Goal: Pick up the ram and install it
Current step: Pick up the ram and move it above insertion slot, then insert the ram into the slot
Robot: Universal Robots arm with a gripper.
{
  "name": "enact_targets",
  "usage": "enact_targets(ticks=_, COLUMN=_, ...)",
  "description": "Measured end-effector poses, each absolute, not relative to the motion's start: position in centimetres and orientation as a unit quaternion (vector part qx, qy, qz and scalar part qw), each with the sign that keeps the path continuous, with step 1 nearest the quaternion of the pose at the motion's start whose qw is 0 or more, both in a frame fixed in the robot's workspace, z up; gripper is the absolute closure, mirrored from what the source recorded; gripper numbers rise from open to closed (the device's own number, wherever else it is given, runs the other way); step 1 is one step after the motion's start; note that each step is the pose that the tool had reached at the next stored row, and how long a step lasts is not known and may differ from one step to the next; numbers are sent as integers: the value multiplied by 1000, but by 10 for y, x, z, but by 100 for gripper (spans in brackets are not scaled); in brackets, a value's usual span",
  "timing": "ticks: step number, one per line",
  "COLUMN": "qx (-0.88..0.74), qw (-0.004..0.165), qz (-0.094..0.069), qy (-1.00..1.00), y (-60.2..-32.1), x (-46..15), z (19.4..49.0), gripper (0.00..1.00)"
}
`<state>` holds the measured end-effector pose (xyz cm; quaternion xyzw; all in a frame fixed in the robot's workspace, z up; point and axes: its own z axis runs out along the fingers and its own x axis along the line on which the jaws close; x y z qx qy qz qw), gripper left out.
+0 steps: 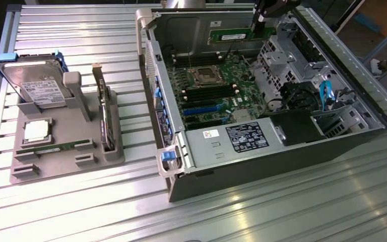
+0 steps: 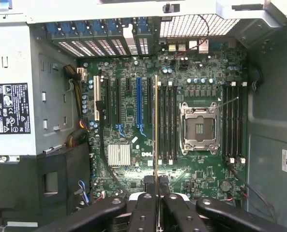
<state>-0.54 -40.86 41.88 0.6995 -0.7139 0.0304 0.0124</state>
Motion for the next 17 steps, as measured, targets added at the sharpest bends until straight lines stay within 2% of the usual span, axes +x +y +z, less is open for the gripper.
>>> enact_targets(ticks=17, qx=699, qw=12, qz=30, qy=-714, y=-409, x=-5, z=411, gripper=88)
